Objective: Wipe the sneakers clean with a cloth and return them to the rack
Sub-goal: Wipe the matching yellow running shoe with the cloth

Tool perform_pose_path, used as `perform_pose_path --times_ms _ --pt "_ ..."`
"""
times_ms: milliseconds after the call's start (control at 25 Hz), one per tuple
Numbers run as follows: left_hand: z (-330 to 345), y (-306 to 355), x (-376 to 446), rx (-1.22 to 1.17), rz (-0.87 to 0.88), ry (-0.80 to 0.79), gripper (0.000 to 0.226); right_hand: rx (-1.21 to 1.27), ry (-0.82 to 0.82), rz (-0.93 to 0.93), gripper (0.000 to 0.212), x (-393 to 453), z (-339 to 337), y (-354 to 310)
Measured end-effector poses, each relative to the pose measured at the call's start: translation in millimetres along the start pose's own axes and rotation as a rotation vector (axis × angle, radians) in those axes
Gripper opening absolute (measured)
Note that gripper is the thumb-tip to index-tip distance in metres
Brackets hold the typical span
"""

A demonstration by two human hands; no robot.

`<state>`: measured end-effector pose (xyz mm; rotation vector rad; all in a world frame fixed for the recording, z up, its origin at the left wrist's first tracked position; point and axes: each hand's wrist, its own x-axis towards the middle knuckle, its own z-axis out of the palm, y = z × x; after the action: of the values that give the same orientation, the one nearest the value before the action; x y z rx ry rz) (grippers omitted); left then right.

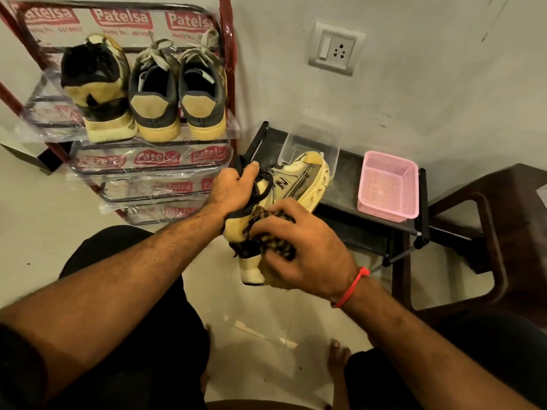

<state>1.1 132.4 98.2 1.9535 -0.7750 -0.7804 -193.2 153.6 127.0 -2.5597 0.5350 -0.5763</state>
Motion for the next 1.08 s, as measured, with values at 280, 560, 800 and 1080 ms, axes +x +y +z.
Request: perform_pose_path --times_ms 280,560,800,1080 --pt "4 8 -13 -0.296 -0.224 -0.169 0.058 0.518 0.431 0.421 0.026 3 -23 23" --pt "-14 32 -53 -0.209 0.24 -0.66 0.057 0.866 0.742 0.619 0.023 4 -54 49" --pt "-6 28 -54 0.259 0.844 -0.419 0.024 0.992 0.784 0.632 0.021 8 -70 46" --pt "-7 28 -46 0.057 0.866 -0.306 0.038 1.162 0.401 0.692 0.034 5 -57 36"
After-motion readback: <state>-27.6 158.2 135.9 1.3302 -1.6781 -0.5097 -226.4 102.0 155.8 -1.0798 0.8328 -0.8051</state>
